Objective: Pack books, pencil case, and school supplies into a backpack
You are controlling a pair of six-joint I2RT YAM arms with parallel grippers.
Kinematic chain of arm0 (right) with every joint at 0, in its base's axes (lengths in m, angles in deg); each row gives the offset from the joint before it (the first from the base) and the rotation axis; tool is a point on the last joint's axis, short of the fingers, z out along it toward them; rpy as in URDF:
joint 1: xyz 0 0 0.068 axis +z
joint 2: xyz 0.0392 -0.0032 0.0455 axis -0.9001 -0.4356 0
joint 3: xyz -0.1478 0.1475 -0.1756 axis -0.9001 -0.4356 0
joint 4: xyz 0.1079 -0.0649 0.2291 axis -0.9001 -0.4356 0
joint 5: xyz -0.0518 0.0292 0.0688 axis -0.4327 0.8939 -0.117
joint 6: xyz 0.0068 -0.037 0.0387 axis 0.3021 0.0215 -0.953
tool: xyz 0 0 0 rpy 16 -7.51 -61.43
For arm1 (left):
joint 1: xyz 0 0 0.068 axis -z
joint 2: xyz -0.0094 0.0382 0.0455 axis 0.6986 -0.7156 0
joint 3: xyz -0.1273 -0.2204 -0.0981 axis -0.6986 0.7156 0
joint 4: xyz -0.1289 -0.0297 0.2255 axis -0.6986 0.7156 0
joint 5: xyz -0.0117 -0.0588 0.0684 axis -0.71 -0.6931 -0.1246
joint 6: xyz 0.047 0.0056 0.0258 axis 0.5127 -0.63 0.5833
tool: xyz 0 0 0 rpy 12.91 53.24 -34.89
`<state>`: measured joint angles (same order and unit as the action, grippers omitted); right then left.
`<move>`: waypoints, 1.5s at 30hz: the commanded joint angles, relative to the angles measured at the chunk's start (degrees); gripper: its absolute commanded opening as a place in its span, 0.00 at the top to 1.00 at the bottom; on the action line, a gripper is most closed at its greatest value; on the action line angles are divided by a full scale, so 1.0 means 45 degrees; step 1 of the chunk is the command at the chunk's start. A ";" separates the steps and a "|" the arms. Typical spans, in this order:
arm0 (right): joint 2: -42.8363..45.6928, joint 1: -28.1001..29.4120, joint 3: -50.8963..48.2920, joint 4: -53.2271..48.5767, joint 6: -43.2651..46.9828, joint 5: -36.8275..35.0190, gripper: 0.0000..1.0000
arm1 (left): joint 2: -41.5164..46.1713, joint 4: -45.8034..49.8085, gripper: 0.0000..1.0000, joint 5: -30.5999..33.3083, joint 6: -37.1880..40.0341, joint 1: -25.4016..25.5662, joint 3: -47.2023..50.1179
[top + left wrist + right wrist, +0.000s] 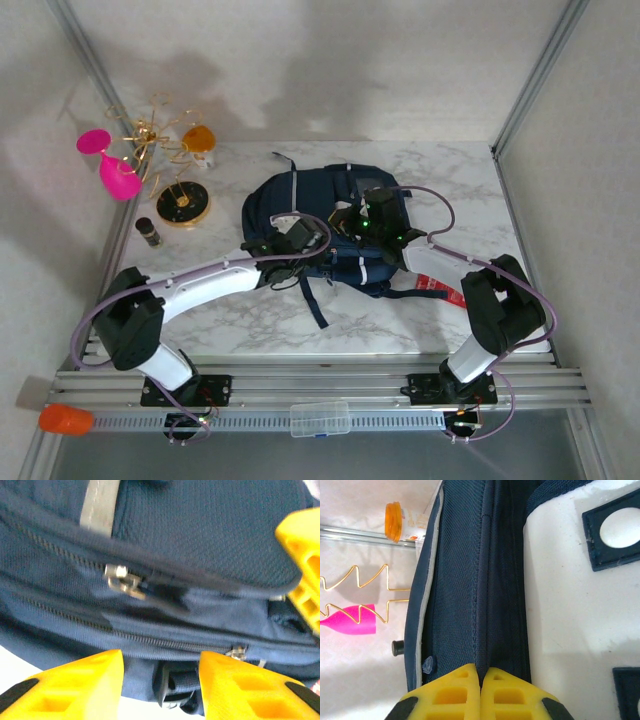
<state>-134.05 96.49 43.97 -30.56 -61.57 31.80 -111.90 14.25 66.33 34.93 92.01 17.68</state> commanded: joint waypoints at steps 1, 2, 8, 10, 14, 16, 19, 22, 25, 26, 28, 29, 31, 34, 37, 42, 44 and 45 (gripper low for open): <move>0.0439 0.0167 0.0603 0.1708 -0.0181 0.0260 1.00 | -0.0023 0.0267 0.60 0.0821 -0.0556 -0.0005 -0.0671; 0.0407 0.0163 0.0641 0.1634 -0.0171 0.0210 1.00 | 0.0098 0.0002 0.60 0.0680 -0.0569 0.0051 -0.0597; 0.0281 0.0165 0.0622 0.1825 -0.0200 0.0365 1.00 | 0.0187 -0.0359 0.59 0.0695 -0.0591 -0.0146 -0.0418; 0.0251 0.0172 0.0642 0.1876 -0.0277 0.0426 1.00 | -0.0126 -0.0418 0.61 0.0503 -0.0527 -0.0344 -0.0575; 0.0270 0.0172 0.0654 0.1982 -0.0337 0.0454 1.00 | -0.0422 -0.0606 0.63 0.1090 -0.0633 -0.0567 -0.0599; 0.0251 0.0158 0.0689 0.1965 -0.0337 0.0470 1.00 | -0.0459 -0.0929 0.64 0.1128 -0.0629 -0.0785 -0.0478; 0.0218 0.0153 0.0717 0.1993 -0.0337 0.0487 1.00 | -0.0627 -0.1644 0.65 0.0864 -0.0315 -0.1144 -0.0384; 0.0153 0.0162 0.0705 0.2136 -0.0376 0.0542 1.00 | -0.0998 -0.1814 0.64 0.0554 -0.0464 -0.1427 -0.0450; 0.0036 0.0165 0.0628 0.2267 -0.0459 0.0590 1.00 | -0.1019 -0.2827 0.63 0.0269 -0.0762 -0.1375 -0.0241; 0.0018 0.0149 0.0589 0.2345 -0.0510 0.0587 1.00 | -0.1060 -0.2984 0.64 0.0196 -0.0943 -0.1382 -0.0180; -0.0023 0.0165 0.0581 0.2448 -0.0571 0.0643 1.00 | -0.1206 -0.2790 0.66 0.0576 -0.1233 -0.1392 -0.0271; -0.0040 0.0165 0.0602 0.2451 -0.0586 0.0665 1.00 | -0.1253 -0.2679 0.69 0.0928 -0.1449 -0.1418 -0.0305; -0.0043 0.0158 0.0597 0.2451 -0.0572 0.0665 1.00 | -0.1198 -0.3156 0.74 0.1171 -0.1536 -0.1493 -0.0092; -0.0004 0.0155 0.0600 0.2398 -0.0514 0.0621 1.00 | -0.1086 -0.3979 0.84 0.1125 -0.1544 -0.1615 0.0264; -0.0043 0.0143 0.0611 0.2334 -0.0446 0.0665 1.00 | -0.1105 -0.3871 0.89 0.1135 -0.1436 -0.1761 0.0192; 0.0024 -0.0134 0.0747 0.1827 0.0179 0.0979 1.00 | -0.0371 -0.3205 1.00 0.1111 -0.0280 -0.2024 0.0475; 0.0120 -0.0278 0.0866 0.1454 0.0658 0.1237 1.00 | 0.0094 -0.2777 1.00 0.1110 0.0593 -0.2184 0.0758; 0.0190 -0.0338 0.1000 0.1102 0.1050 0.1348 1.00 | 0.0335 -0.2441 1.00 0.1199 0.1025 -0.2319 0.0887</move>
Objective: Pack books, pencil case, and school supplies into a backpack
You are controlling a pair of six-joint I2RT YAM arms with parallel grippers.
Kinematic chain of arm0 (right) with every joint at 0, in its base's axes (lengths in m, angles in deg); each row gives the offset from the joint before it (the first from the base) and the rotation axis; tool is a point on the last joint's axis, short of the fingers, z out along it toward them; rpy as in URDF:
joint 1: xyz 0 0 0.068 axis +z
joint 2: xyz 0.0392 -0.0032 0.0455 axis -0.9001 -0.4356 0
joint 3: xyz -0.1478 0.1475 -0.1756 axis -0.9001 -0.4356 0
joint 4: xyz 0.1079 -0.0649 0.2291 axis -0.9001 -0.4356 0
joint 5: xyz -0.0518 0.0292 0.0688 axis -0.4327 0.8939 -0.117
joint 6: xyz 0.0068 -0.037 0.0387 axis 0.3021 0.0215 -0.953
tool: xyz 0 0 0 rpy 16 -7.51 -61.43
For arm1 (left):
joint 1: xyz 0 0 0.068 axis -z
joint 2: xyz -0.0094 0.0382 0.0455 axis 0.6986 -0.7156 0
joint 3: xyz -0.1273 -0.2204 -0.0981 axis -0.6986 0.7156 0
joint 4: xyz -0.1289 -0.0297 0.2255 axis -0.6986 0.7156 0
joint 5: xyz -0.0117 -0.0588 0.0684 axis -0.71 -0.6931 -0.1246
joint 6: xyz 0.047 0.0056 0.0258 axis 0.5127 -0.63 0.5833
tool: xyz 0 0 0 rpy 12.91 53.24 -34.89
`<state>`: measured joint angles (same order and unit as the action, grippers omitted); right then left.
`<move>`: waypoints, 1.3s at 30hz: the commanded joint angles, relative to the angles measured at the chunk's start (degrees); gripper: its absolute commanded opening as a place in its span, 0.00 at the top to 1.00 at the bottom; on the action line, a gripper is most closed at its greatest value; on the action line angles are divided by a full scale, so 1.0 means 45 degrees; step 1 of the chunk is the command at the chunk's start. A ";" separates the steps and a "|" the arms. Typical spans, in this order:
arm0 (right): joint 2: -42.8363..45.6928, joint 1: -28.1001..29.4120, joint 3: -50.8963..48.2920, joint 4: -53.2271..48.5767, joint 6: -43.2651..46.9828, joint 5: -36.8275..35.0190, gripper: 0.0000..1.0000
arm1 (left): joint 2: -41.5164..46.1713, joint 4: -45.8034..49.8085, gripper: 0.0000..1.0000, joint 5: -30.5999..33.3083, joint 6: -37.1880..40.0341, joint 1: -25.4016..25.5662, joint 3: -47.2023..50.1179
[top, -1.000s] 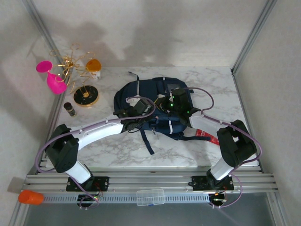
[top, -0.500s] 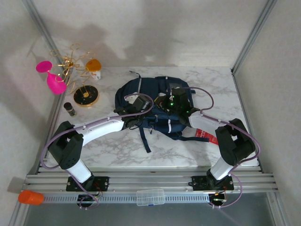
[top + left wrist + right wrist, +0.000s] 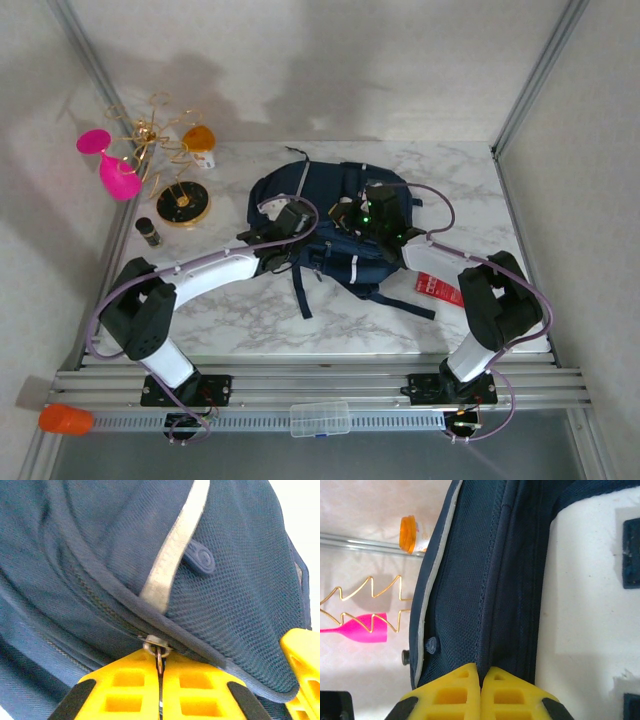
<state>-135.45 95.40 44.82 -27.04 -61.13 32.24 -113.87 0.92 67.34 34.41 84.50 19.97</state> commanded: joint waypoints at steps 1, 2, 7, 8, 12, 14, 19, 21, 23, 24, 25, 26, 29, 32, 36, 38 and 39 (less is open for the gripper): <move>0.0550 -0.0131 0.0975 -0.0172 0.1342 0.1327 1.00 | 0.1030 0.0740 1.00 0.0999 0.1715 -0.0804 0.0569; 0.0599 -0.0193 0.1133 -0.0548 0.1695 0.1497 1.00 | 0.1265 0.1076 1.00 0.1078 0.2079 -0.0955 0.0680; 0.1116 -0.0686 0.1342 -0.2329 0.3146 0.2041 1.00 | 0.2479 0.1519 1.00 0.1285 0.5202 -0.1625 0.1528; 0.1127 -0.0751 0.1420 -0.2531 0.3389 0.2213 1.00 | 0.2520 0.1502 1.00 0.1230 0.5701 -0.1711 0.1573; 0.0783 -0.0800 0.2466 -0.4308 0.5271 0.2422 1.00 | 0.2699 0.1364 1.00 0.0159 0.7213 -0.1742 0.1738; 0.0402 -0.0857 0.3086 -0.5093 0.6437 0.2280 1.00 | 0.3257 0.1090 1.00 -0.0952 0.7478 -0.1576 0.2244; -0.1365 -0.0838 0.5174 -0.5786 0.8622 0.3311 1.00 | 0.4716 0.1204 1.00 -0.2078 0.6455 -0.0433 0.3188; -0.2356 -0.0490 0.6329 -0.6256 0.9233 0.3800 1.00 | 0.4989 0.1695 1.00 -0.1675 0.5898 0.0374 0.3198; -0.3473 -0.0255 0.8205 -0.7955 1.0350 0.3500 1.00 | 0.5167 0.1825 1.00 -0.1582 0.5027 0.1192 0.3288; -0.4068 -0.0366 0.9103 -0.8580 1.0624 0.3360 1.00 | 0.5210 0.1601 1.00 -0.1645 0.4546 0.1659 0.3395; -0.4582 -0.0554 0.9865 -0.8983 1.0718 0.3299 1.00 | 0.5185 0.1263 1.00 -0.1637 0.4020 0.2111 0.3469; -0.4929 -0.0776 1.0426 -0.9247 1.0684 0.3034 0.99 | 0.5058 0.0900 1.00 -0.1705 0.3695 0.2426 0.3507; -0.5482 -0.1154 1.1385 -0.9689 1.0173 0.2411 0.68 | 0.3793 0.0433 1.00 -0.1139 0.2734 0.2837 0.2982; -0.4795 -0.1024 1.0293 -0.9102 0.8854 0.3166 0.56 | 0.2204 0.0403 1.00 -0.0523 0.2265 0.2855 0.1884; -0.2174 -0.0894 0.6213 -0.7466 0.5815 0.2679 0.50 | 0.1773 -0.0435 1.00 -0.0488 0.2106 0.2848 0.1899; -0.1072 -0.0712 0.4450 -0.6345 0.4739 0.2812 0.52 | 0.1982 -0.0742 1.00 -0.0514 0.2076 0.2784 0.2269; -0.0680 -0.0518 0.3804 -0.5884 0.4254 0.2898 0.53 | 0.2081 -0.0616 1.00 -0.0342 0.2030 0.2752 0.2322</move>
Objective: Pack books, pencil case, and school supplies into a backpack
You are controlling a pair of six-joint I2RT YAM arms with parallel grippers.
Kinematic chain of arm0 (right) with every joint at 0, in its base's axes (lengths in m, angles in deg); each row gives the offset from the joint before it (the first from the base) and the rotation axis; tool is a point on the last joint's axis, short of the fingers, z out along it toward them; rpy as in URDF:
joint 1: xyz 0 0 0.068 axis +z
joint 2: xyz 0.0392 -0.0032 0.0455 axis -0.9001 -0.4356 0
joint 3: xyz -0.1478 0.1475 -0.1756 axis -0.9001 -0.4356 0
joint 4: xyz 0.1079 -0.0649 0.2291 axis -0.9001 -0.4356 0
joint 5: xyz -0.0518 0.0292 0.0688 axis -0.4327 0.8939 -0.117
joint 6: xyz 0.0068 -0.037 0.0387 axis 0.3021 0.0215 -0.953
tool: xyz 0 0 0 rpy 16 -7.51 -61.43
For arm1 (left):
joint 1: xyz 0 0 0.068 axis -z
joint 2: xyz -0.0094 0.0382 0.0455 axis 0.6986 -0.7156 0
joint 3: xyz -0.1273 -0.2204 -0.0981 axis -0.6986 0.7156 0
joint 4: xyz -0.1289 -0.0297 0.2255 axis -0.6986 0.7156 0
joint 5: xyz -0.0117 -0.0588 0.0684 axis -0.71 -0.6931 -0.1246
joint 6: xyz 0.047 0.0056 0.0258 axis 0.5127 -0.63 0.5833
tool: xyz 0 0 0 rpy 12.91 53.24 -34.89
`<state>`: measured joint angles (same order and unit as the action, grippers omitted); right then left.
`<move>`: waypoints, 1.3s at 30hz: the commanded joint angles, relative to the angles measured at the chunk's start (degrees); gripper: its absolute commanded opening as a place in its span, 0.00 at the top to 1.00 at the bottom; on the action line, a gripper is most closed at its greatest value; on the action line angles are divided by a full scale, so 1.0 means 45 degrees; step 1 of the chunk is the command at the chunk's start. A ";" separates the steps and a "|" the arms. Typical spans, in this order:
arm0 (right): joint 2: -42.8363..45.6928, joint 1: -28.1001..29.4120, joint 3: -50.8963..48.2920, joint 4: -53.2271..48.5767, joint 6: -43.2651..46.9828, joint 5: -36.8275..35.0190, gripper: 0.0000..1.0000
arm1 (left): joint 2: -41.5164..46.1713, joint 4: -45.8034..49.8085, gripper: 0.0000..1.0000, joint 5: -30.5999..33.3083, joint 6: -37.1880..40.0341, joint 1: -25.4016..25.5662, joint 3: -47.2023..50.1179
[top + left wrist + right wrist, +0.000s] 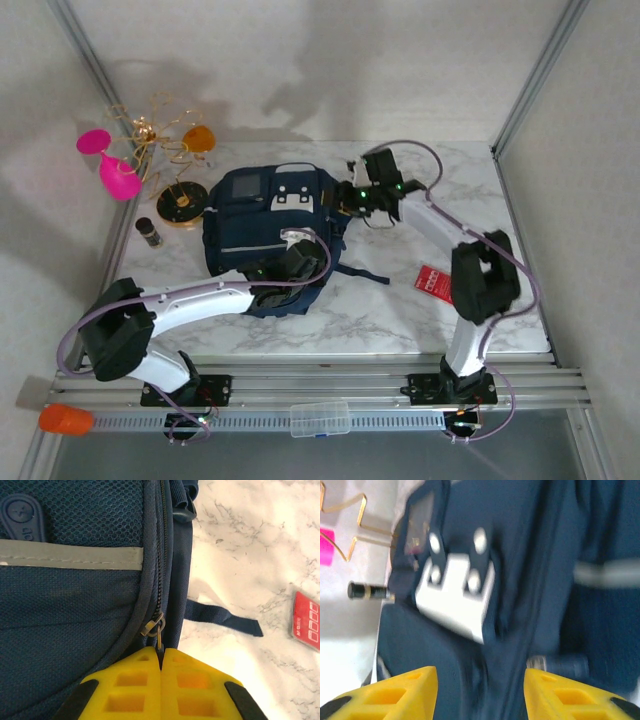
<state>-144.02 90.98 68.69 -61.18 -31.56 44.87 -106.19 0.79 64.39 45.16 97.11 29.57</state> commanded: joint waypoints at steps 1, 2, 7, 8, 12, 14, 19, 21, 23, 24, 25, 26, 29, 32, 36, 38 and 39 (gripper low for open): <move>0.1393 0.0650 -0.1810 0.1999 -0.2608 0.0237 0.53 | 0.0467 -0.0491 1.00 0.0448 -0.0368 -0.0064 0.0248; 0.1447 0.0880 -0.2043 0.2181 -0.2829 0.0458 0.54 | 0.0559 -0.0514 1.00 0.0449 -0.0295 -0.0072 0.0327; 0.1061 0.1651 -0.2454 0.3146 -0.3621 0.0698 0.60 | 0.0666 -0.1098 1.00 0.0113 -0.0131 -0.0111 0.0713; 0.0862 0.1730 -0.2421 0.3315 -0.3720 0.0829 0.61 | 0.0673 -0.1081 1.00 0.0148 -0.0133 -0.0111 0.0708; 0.0035 0.1826 -0.1931 0.3100 -0.3726 0.0678 0.64 | 0.0676 -0.1396 1.00 0.0040 0.0015 -0.0150 0.0752; -0.0224 0.1974 -0.1815 0.3349 -0.3680 0.0758 0.66 | 0.0546 -0.1442 1.00 0.0011 0.0062 -0.0188 0.0661; -0.0364 0.2109 -0.1595 0.2450 -0.3007 -0.0359 0.75 | 0.0354 -0.1504 1.00 -0.0109 0.0071 -0.0306 0.0455; -0.0221 0.2100 -0.1836 0.2913 -0.3047 -0.0215 0.82 | 0.0372 -0.1495 1.00 -0.0190 0.0092 -0.0326 0.0431; -0.0211 0.1941 -0.1849 0.3056 -0.3003 0.0008 0.96 | 0.0429 -0.1264 1.00 -0.0217 0.0138 -0.0362 0.0372; -0.0189 0.1799 -0.1876 0.3187 -0.2970 0.0136 1.00 | 0.0510 -0.1048 1.00 -0.0210 0.0199 -0.0375 0.0343; -0.0172 0.1665 -0.1856 0.3220 -0.2889 0.0201 1.00 | 0.0639 -0.0859 1.00 -0.0181 0.0237 -0.0385 0.0342; -0.0152 0.1524 -0.1812 0.3351 -0.2640 0.0435 1.00 | 0.0838 -0.0609 1.00 -0.0199 0.0258 -0.0385 0.0394; -0.0399 0.1155 -0.0850 0.2335 -0.0840 0.1288 1.00 | 0.1487 0.0560 1.00 -0.0664 0.0510 -0.0519 0.0598; -0.0354 0.0615 -0.0226 0.1113 0.0504 0.1491 1.00 | 0.2244 0.2042 1.00 -0.0442 0.0659 -0.0668 0.1030; -0.0172 -0.0765 -0.0235 0.0767 0.0712 0.1491 1.00 | 0.3091 0.3424 1.00 -0.1361 0.1268 -0.1545 0.1308; -0.0191 -0.1301 -0.0096 0.0600 0.0719 0.1550 1.00 | 0.3360 0.4145 1.00 -0.0875 0.1457 -0.1931 0.1221; -0.0213 -0.1352 0.0089 0.0375 0.0834 0.1470 1.00 | 0.3514 0.4222 1.00 -0.0958 0.1596 -0.2162 0.1267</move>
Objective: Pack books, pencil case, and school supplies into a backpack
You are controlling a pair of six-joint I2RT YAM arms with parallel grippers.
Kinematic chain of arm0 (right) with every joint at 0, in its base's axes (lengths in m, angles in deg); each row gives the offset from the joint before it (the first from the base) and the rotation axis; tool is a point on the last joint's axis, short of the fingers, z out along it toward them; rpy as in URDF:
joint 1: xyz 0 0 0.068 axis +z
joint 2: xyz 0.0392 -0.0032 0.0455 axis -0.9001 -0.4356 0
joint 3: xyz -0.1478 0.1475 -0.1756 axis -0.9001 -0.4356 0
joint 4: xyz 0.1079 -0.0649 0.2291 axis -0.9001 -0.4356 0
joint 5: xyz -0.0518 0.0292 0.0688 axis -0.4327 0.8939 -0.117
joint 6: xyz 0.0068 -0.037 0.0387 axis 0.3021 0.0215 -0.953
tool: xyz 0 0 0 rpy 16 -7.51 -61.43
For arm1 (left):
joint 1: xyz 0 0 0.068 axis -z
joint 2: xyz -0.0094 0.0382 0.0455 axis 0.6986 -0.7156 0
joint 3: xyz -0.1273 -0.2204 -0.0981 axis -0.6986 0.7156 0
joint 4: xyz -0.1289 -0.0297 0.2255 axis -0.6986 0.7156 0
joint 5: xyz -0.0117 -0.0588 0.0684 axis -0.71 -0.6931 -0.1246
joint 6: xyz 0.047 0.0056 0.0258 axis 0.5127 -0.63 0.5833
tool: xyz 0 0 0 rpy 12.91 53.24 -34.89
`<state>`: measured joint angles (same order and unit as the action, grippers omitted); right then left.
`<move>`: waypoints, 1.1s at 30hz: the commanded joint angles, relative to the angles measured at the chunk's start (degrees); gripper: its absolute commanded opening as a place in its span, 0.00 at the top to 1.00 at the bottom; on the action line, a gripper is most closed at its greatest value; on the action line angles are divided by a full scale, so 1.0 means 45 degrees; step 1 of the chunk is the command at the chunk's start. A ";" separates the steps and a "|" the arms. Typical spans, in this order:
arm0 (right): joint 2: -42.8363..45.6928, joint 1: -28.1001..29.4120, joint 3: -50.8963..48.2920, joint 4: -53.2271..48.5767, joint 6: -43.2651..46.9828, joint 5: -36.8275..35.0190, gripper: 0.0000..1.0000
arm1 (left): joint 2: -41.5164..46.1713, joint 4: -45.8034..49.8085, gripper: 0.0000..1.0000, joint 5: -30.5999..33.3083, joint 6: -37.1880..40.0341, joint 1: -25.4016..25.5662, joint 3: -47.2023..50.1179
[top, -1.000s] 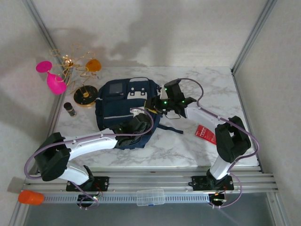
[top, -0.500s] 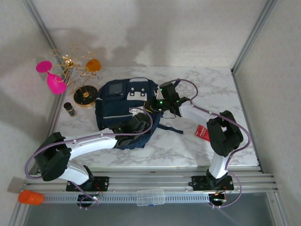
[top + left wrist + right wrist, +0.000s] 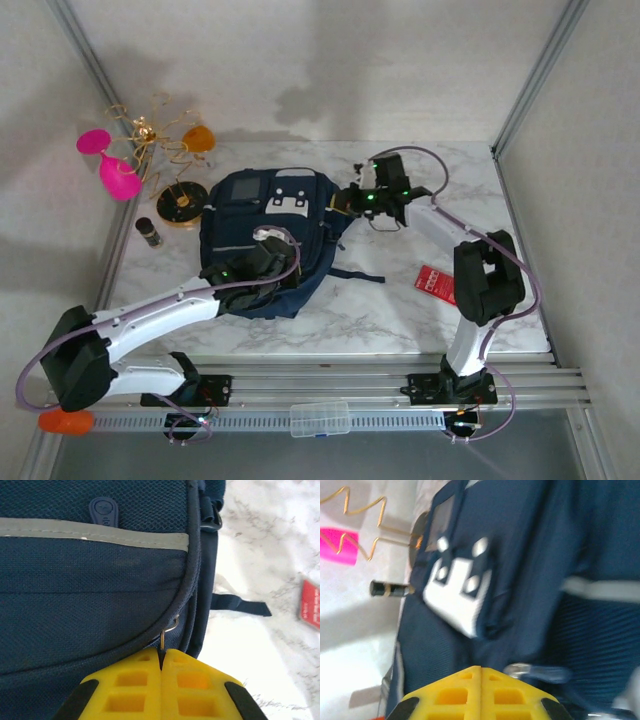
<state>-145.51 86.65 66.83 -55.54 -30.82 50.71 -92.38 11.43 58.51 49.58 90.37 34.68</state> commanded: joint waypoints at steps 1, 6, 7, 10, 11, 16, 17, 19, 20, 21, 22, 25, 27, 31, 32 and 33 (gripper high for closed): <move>0.0144 -0.0370 0.0588 -0.0993 0.0718 0.0173 1.00 | 0.0586 0.1669 1.00 0.0120 0.0686 -0.0787 0.0178; 0.1045 0.1611 -0.1042 0.0323 -0.1619 -0.0153 0.75 | 0.0986 -0.0650 1.00 -0.1579 0.0530 -0.0803 0.0764; 0.1148 0.2020 -0.1210 0.0438 -0.1991 -0.0430 0.72 | 0.0857 -0.0538 1.00 -0.1374 0.0500 -0.0809 0.0651; 0.1396 0.2990 -0.1931 0.1218 -0.3433 -0.1077 0.64 | 0.0551 -0.0492 1.00 -0.1256 0.0602 -0.0817 0.0485; 0.1371 0.3213 -0.2051 0.1365 -0.3809 -0.1235 0.63 | 0.0525 -0.0526 1.00 -0.1281 0.0633 -0.0822 0.0475; 0.1172 0.4199 -0.1925 0.1489 -0.4722 -0.1896 0.62 | 0.0621 -0.0592 1.00 -0.1096 0.0656 -0.0822 0.0611; 0.1043 0.4290 -0.1875 0.1530 -0.4857 -0.1974 0.65 | 0.0601 -0.0683 1.00 -0.1153 0.0658 -0.0820 0.0664; 0.0804 0.4339 -0.1753 0.1684 -0.5074 -0.1889 0.66 | 0.0529 -0.0855 1.00 -0.1238 0.0654 -0.0834 0.0717; 0.0746 0.4341 -0.1672 0.1685 -0.5117 -0.2010 0.67 | 0.0459 -0.0875 1.00 -0.1237 0.0654 -0.0841 0.0710; 0.0746 0.4341 -0.1636 0.1802 -0.5156 -0.2124 0.67 | 0.0401 -0.0882 1.00 -0.1254 0.0654 -0.0827 0.0695; 0.0745 0.4340 -0.1592 0.1962 -0.5159 -0.2256 0.68 | 0.0352 -0.0893 1.00 -0.1281 0.0654 -0.0842 0.0673; 0.0396 0.4343 -0.1263 0.1793 -0.4936 -0.2573 0.72 | 0.0316 -0.1017 1.00 -0.1250 0.0671 -0.0842 0.0673; 0.0225 0.4331 -0.1255 0.1873 -0.4755 -0.2568 0.80 | 0.0322 -0.1012 1.00 -0.1218 0.0692 -0.0861 0.0617; 0.0355 0.4008 -0.1325 0.1760 -0.3773 -0.2646 1.00 | 0.0329 -0.0713 1.00 -0.1201 0.0769 -0.0920 0.0474; 0.0559 0.3912 -0.1425 0.1659 -0.3459 -0.2653 1.00 | 0.0376 -0.0413 1.00 -0.1178 0.0816 -0.0920 0.0372; 0.0735 0.3569 -0.1511 0.1587 -0.3060 -0.2536 1.00 | 0.0460 -0.0185 1.00 -0.1162 0.0890 -0.0920 0.0330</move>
<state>-143.28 105.45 59.14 -49.33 -49.99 41.86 -91.24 8.61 53.07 52.02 86.64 37.28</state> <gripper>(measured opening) 0.043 0.034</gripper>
